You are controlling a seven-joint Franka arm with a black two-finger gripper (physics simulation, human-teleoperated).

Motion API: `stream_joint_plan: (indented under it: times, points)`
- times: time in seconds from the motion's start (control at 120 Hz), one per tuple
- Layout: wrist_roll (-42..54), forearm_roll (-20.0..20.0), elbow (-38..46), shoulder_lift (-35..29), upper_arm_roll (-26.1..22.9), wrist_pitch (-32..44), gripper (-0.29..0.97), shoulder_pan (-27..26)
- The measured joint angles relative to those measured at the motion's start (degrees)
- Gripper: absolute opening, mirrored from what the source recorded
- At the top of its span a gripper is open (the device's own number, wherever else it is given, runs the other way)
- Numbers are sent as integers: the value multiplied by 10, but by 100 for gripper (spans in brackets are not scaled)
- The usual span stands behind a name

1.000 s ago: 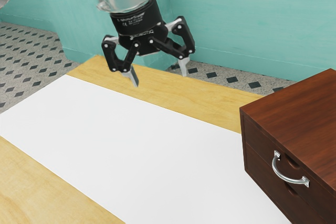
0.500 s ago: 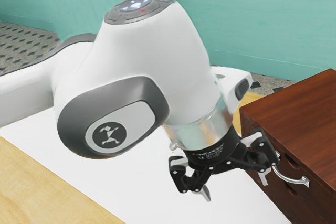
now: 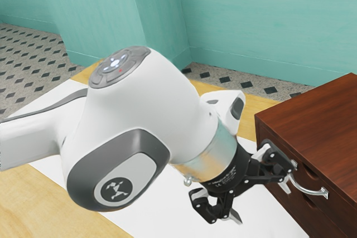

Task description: Pull the drawer handle with one arm to open the drawer

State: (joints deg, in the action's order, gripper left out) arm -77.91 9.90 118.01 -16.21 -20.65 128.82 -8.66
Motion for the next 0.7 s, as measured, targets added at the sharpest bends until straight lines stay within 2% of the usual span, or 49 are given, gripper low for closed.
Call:
stream_joint_plan:
  times: [0.7]
  points:
    - [-34, 2, 17, 50, 10, 99, 66, 5]
